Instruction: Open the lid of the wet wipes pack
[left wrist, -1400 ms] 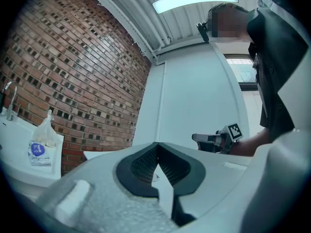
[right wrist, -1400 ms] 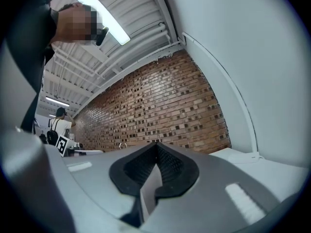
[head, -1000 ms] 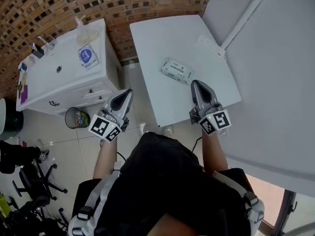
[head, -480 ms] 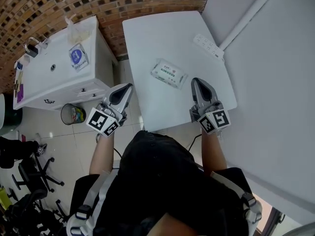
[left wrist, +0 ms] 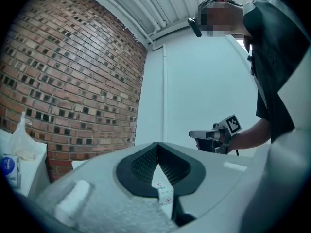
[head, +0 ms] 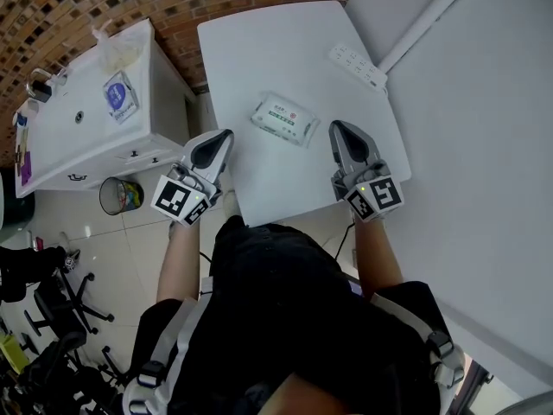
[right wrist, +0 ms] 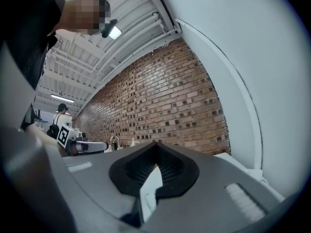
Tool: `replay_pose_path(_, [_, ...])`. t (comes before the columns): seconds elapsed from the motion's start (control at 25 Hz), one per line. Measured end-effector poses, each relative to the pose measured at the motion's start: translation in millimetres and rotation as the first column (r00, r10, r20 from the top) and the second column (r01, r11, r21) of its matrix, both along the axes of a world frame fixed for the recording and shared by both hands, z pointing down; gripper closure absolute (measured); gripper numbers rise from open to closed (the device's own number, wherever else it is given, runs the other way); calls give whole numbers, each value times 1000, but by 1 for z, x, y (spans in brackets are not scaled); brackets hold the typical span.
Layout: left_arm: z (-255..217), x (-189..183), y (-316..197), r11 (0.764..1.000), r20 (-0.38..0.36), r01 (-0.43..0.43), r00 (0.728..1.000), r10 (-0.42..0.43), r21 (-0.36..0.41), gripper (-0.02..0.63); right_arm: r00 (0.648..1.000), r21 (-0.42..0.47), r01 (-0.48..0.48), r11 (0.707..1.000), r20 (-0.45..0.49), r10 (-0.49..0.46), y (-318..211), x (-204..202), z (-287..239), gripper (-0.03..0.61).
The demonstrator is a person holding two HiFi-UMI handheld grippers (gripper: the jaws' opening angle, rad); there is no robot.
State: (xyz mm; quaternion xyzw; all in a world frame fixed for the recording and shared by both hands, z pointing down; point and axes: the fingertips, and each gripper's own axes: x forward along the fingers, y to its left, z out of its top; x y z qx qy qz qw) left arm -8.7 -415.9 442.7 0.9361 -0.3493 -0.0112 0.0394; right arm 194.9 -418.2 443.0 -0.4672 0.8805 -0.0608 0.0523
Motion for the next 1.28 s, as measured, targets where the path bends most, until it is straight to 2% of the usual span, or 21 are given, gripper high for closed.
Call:
replay_pose_path(0.16, [17, 1, -13, 999, 21, -39, 999, 40, -32, 612, 1000, -25, -16, 1000, -11, 16, -6, -8, 10, 574])
replay_pose_path(0.36, [25, 9, -41, 990, 41, -138, 989, 139, -34, 612, 997, -33, -60, 998, -60, 58, -19, -17, 13, 574])
replay_pose_path(0.48, [29, 18, -56, 979, 59, -201, 977, 203, -30, 612, 993, -42, -99, 994, -73, 96, -25, -16, 14, 574])
replay_pose_path(0.72, [52, 21, -76, 951, 97, -295, 948, 303, -88, 568, 983, -79, -160, 984, -101, 152, -30, -23, 25, 574])
replay_pose_path(0.8, [69, 26, -77, 936, 115, -333, 931, 345, -113, 532, 981, -103, -171, 980, -110, 160, -30, -25, 36, 574])
replay_pose_path(0.84, [77, 30, -77, 924, 118, -358, 920, 373, -133, 490, 979, -115, -181, 977, -116, 168, -31, -26, 41, 574])
replay_pose_path(0.88, [86, 34, -78, 911, 119, -384, 908, 402, -152, 421, 976, -126, -193, 973, -126, 177, -32, -27, 45, 574])
replay_pose_path(0.96, [104, 40, -79, 888, 135, -423, 884, 448, -179, 373, 970, -145, -210, 967, -151, 188, -35, -31, 55, 574])
replay_pose_path(1.08, [138, 49, -87, 883, 202, -421, 865, 460, -209, 275, 966, -179, -217, 960, -185, 184, -37, -35, 74, 574])
replay_pose_path(1.28, [187, 67, -90, 842, 311, -477, 784, 537, -251, 262, 947, -233, -239, 943, -272, 173, -39, -37, 101, 574])
